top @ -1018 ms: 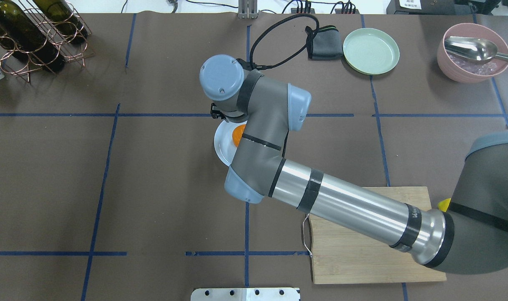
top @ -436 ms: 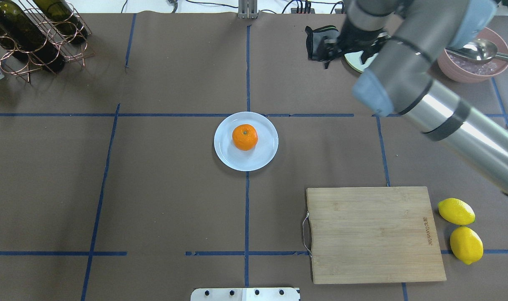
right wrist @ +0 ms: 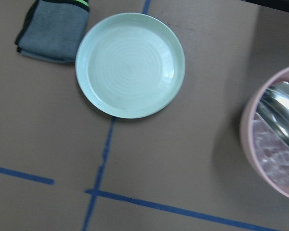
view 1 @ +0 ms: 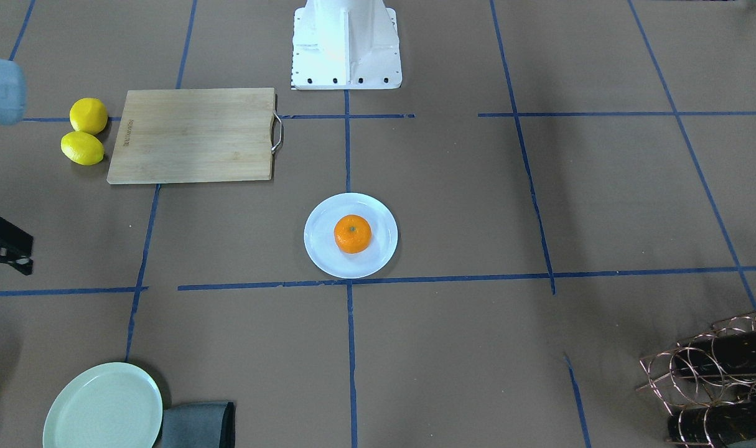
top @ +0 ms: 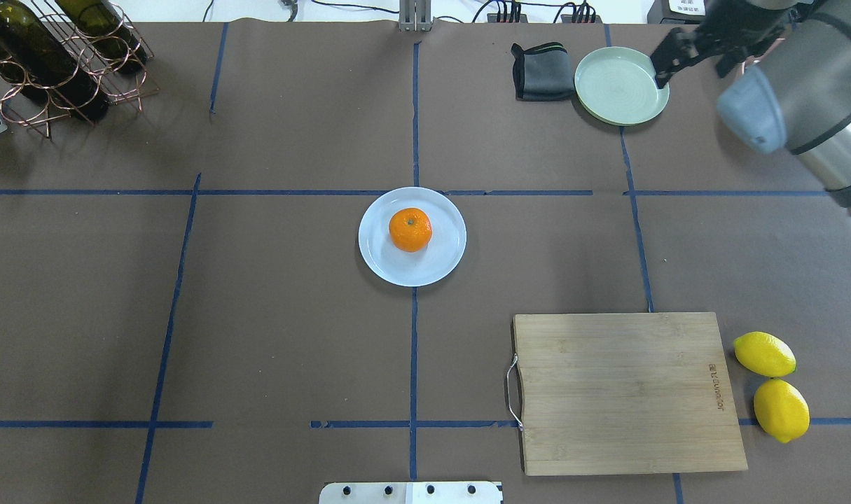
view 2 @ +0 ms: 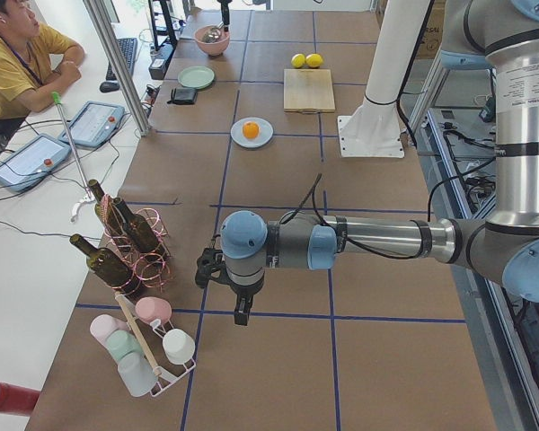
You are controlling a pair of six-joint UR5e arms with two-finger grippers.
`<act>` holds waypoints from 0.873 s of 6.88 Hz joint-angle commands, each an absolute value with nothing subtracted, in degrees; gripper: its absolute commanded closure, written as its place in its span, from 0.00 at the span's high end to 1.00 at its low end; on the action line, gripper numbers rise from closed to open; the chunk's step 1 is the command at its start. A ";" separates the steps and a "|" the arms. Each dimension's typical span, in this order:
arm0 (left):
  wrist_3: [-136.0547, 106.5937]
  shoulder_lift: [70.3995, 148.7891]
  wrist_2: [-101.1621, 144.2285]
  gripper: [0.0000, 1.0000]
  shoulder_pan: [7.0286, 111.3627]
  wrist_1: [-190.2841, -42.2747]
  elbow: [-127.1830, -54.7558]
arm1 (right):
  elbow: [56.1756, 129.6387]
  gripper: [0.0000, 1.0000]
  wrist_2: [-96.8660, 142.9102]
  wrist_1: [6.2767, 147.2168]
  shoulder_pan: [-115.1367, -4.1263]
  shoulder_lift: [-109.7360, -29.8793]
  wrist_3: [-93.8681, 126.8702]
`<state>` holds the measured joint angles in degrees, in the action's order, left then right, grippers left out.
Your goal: Pick orange to plate
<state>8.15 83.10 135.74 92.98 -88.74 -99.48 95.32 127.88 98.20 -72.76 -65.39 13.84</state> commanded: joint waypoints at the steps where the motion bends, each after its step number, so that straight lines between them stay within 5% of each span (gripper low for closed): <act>1: 8.17 82.97 135.79 1.00 92.99 -88.77 -99.93 | 97.46 1.00 132.78 97.91 -81.79 -77.11 4.05; 3: 8.17 82.62 135.79 1.00 92.99 -88.77 -100.02 | 102.12 1.00 133.16 97.21 -84.01 -91.79 3.17; 6: 8.17 81.40 135.70 1.00 93.08 -88.77 -101.16 | 102.13 1.00 132.98 96.15 -86.73 -97.81 -3.41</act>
<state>8.17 82.32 135.77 93.04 -88.60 -100.56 102.04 133.03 96.27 -85.29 -95.76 -0.71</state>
